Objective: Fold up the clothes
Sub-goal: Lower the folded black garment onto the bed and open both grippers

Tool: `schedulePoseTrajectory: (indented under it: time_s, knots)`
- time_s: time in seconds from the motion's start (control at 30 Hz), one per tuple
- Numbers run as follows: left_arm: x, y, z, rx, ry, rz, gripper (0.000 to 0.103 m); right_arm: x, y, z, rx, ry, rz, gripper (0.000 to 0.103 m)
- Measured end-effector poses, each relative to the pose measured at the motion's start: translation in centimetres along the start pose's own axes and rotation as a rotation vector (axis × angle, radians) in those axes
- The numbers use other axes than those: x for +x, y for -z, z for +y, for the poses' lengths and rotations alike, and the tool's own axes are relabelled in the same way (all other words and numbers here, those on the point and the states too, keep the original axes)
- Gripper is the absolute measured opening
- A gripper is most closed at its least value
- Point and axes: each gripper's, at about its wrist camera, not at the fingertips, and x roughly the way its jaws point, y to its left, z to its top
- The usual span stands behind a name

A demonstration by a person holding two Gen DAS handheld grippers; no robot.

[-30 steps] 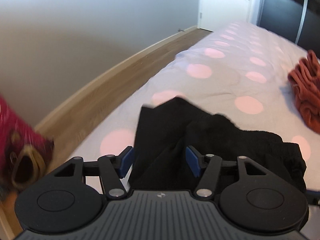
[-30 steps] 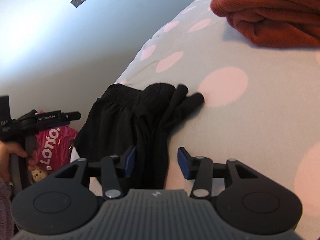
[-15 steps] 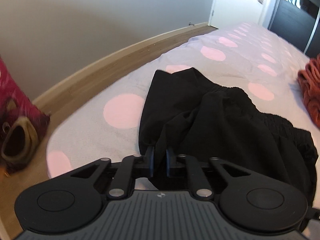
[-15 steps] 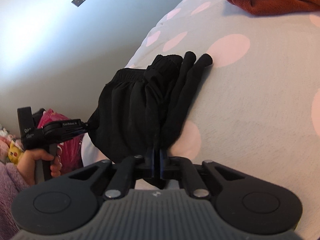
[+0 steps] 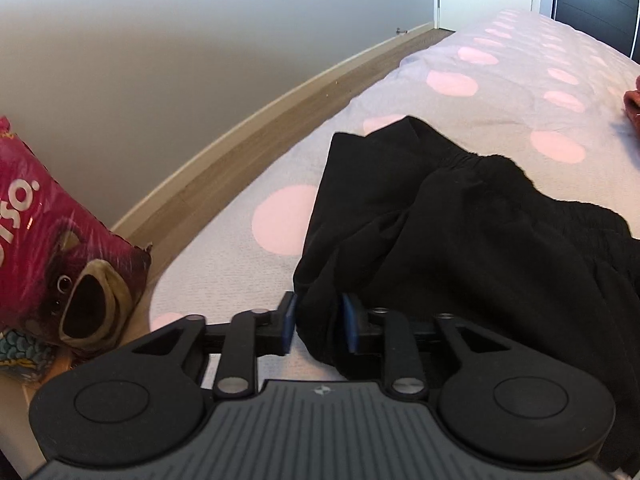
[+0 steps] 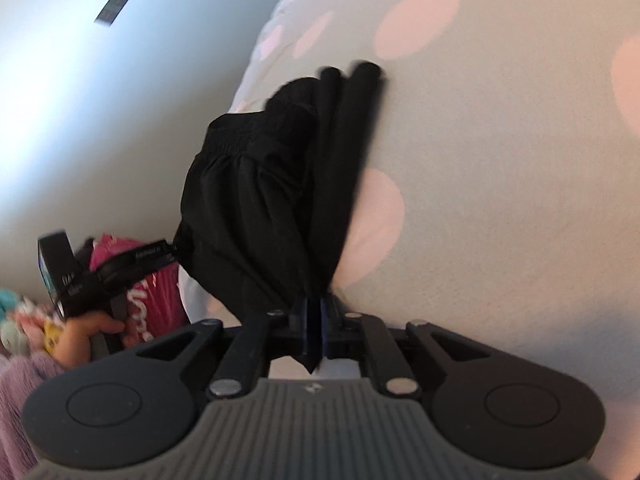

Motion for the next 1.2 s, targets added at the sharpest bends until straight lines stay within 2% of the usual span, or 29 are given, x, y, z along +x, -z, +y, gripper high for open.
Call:
schedulePoseTrajectory:
  time_s: [0.03,0.13,0.2,0.33,0.5,0.53,0.57,0.6,0.7,0.83,0.87,1.07,1.2]
  knots:
    - [-0.5,0.0,0.0,0.009,-0.005,-0.014,0.047,-0.7,-0.3,0.4,-0.050,0.015,-0.025,0.033]
    - [-2.4,0.0,0.2,0.014,-0.009,-0.065,0.049,-2.9,-1.5,1.5,-0.183,0.054,-0.114,0.035]
    - [-3.2,-0.1,0.2,0.005,0.033,-0.073,0.049,-3.2,-2.9,1.8,-0.215,0.049,-0.148,0.035]
    - [-4.5,-0.1,-1.0,0.034,0.080,-0.073,0.049,-1.9,-6.3,2.1,-0.189,0.032,-0.148,0.034]
    - [-4.7,0.1,-2.6,0.068,0.137,-0.055,0.049,1.3,-8.7,1.4,-0.067,0.040,-0.083,0.039]
    - [-4.7,0.2,-2.8,0.073,0.142,-0.051,0.049,1.6,-8.9,1.2,-0.046,0.026,-0.067,0.038]
    - [-4.5,0.2,-3.0,0.076,0.148,-0.046,0.049,1.7,-9.0,1.4,-0.060,0.019,-0.069,0.021]
    - [-4.3,0.2,-3.1,0.077,0.154,-0.042,0.049,1.7,-9.1,1.8,-0.086,0.018,-0.078,0.014]
    - [-4.0,0.4,-3.5,0.073,0.154,-0.037,0.049,1.2,-9.5,3.3,-0.192,-0.001,-0.128,0.009]
    - [-2.6,0.7,-3.4,0.058,0.139,-0.015,0.049,0.9,-10.3,5.6,-0.445,0.001,-0.218,0.008]
    - [-2.2,0.7,-3.4,0.051,0.133,-0.009,0.049,1.2,-10.6,5.8,-0.474,0.012,-0.215,0.008]
    - [0.7,1.1,-2.0,-0.032,0.087,0.067,0.048,3.9,-11.9,3.6,-0.487,0.126,-0.168,0.007]
    - [1.0,1.2,-1.4,-0.045,0.096,0.076,0.050,4.7,-11.9,2.4,-0.496,0.141,-0.158,0.007]
